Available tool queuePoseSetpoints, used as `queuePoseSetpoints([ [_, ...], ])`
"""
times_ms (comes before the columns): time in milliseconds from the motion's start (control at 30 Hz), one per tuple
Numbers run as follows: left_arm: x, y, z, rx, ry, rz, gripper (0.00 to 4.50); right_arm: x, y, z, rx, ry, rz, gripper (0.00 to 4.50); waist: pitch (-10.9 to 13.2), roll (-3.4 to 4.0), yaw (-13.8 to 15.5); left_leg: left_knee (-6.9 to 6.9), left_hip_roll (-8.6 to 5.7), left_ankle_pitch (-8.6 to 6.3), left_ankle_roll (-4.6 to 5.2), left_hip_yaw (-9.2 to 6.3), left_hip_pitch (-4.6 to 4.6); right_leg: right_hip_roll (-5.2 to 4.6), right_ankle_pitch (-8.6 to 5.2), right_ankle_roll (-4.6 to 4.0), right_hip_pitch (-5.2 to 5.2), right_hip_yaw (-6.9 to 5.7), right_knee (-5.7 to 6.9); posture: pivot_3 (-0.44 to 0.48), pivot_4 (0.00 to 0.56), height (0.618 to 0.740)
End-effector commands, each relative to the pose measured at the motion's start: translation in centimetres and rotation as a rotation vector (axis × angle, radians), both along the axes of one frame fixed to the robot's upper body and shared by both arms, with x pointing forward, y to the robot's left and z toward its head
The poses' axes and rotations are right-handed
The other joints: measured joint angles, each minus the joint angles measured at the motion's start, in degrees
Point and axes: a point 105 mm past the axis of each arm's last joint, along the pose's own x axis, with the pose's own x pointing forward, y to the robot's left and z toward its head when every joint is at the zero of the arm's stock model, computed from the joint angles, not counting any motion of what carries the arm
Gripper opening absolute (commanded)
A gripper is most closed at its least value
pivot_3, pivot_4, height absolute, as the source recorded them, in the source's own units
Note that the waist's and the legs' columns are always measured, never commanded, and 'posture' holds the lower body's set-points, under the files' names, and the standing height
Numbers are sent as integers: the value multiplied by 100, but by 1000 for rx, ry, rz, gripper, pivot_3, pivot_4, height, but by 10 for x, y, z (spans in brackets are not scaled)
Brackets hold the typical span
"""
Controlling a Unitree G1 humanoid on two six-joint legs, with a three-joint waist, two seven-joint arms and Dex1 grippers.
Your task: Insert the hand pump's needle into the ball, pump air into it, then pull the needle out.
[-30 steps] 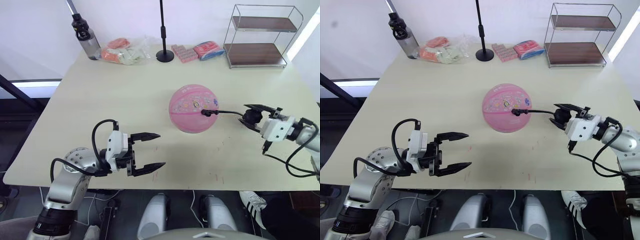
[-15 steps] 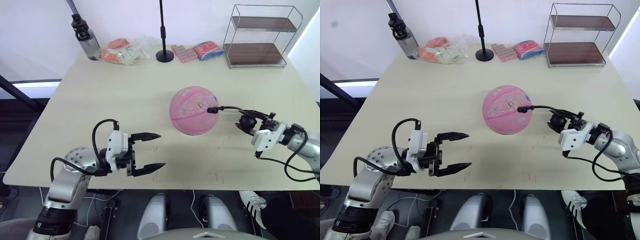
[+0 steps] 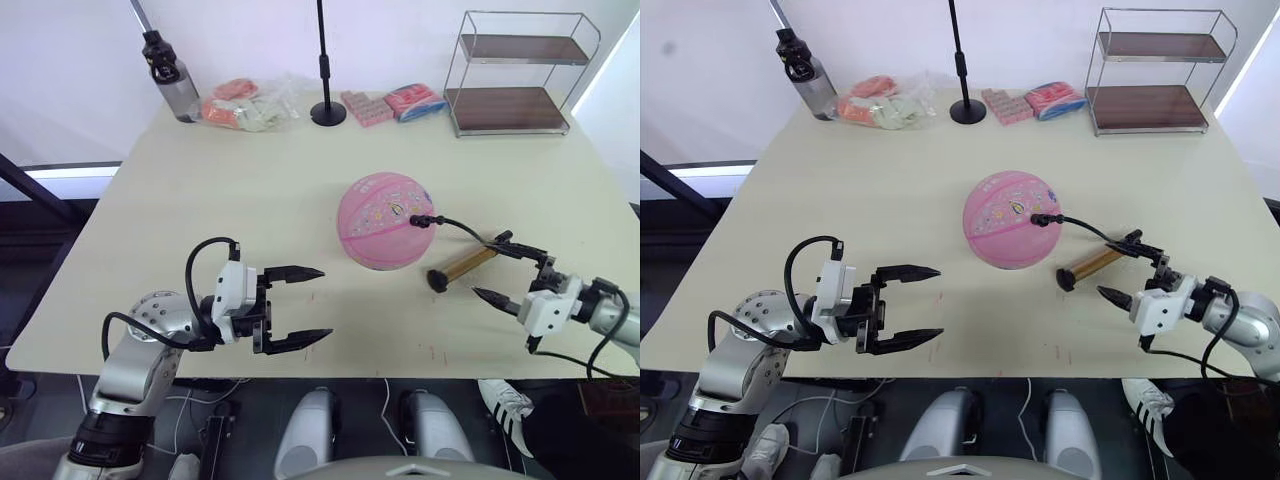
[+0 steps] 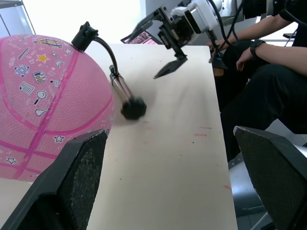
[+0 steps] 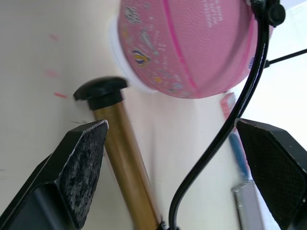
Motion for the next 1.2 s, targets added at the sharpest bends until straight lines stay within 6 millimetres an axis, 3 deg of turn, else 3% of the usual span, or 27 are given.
queuePoseSetpoints([
  [33, 2, -1, 11, -20, -42, -3, 4500, -12, -2, 14, 134, 28, -5, 4446, 0, 0, 7, 0, 0, 0, 0, 1, 2, 0, 0, 0, 0, 2, 2, 0, 150, 740],
  [267, 17, -8, 28, -117, -48, 64, 4500, -40, -6, 33, 615, 312, -39, 4446, 4, -7, 7, 3, 4, -2, 4, 6, 67, 0, -5, -6, 32, 43, 36, 0, 150, 740],
  [467, 49, -2, 48, -204, -89, 216, 4500, -65, -12, 39, 804, 480, -39, 4446, 1, -25, 13, 11, 34, -2, 4, 15, 89, 14, -15, -22, 43, 47, 46, 0, 150, 740],
  [767, 83, -5, 67, -234, -126, 336, 4500, -79, -16, 41, 854, 539, -15, 4446, 3, -34, 14, 10, 31, -2, 3, 27, 87, 29, -9, -14, 39, 53, 46, 0, 150, 740],
  [1200, 142, -60, 100, -289, -140, 422, 4500, -80, -9, 47, 870, 526, 12, 4446, 6, -54, -3, 12, 22, -2, 3, 42, 79, 29, 0, 1, 38, 52, 46, 0, 150, 740],
])
